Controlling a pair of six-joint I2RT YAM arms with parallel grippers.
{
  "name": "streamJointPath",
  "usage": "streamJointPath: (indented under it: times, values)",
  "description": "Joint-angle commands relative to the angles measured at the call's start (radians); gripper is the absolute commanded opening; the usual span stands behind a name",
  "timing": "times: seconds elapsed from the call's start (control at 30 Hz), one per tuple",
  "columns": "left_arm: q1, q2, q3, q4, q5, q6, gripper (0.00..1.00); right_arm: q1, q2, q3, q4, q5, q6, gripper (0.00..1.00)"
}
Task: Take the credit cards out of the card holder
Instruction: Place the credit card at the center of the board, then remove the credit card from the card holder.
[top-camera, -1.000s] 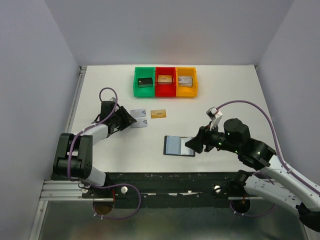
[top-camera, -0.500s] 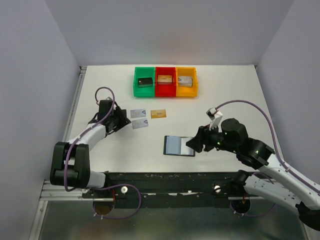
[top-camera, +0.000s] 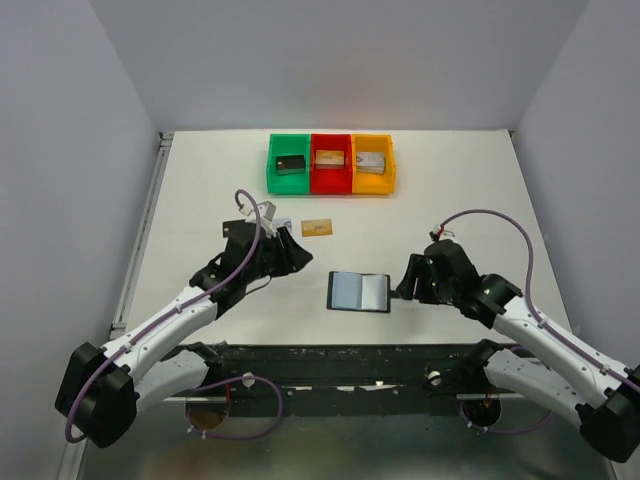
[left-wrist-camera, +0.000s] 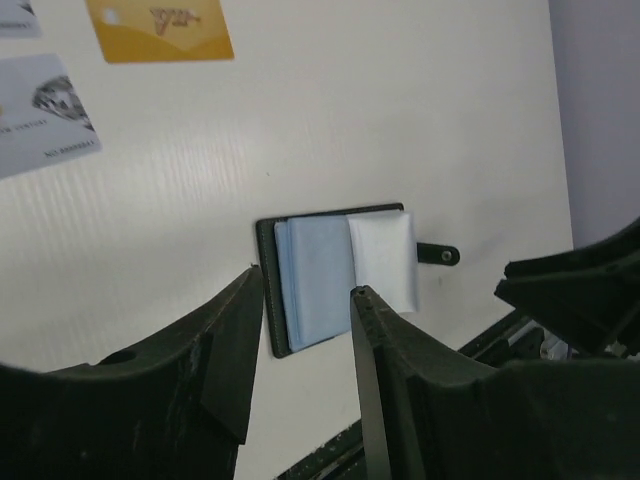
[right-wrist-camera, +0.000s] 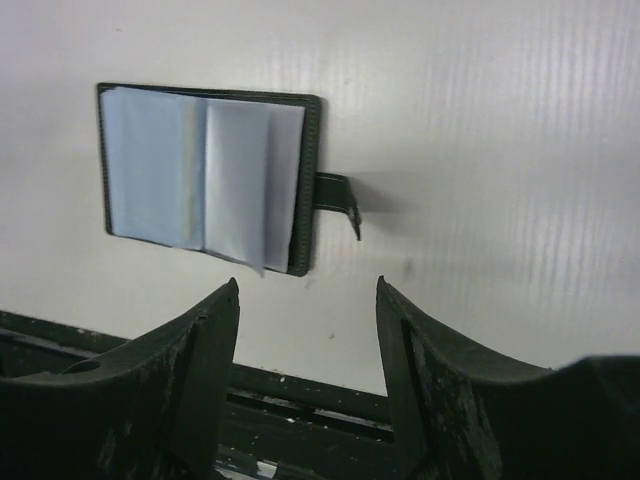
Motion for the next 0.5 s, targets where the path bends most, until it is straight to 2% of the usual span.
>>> streamJointPath:
  times: [0.0, 0.13, 0.47]
  values:
    - [-0.142, -0.006, -0.061, 0.101, -0.039, -0.068, 0.52, -0.053, 0.054, -0.049, -0.015, 0.019, 0.057, 0.64]
    - [-0.205, 0.002, -0.105, 0.145, -0.054, -0.08, 0.52, -0.056, 0.134, -0.053, 0.021, -0.01, 0.075, 0.63]
    - [-0.237, -0.006, -0.187, 0.201, -0.046, -0.103, 0.51, -0.063, 0.306, -0.049, 0.13, -0.03, 0.083, 0.58]
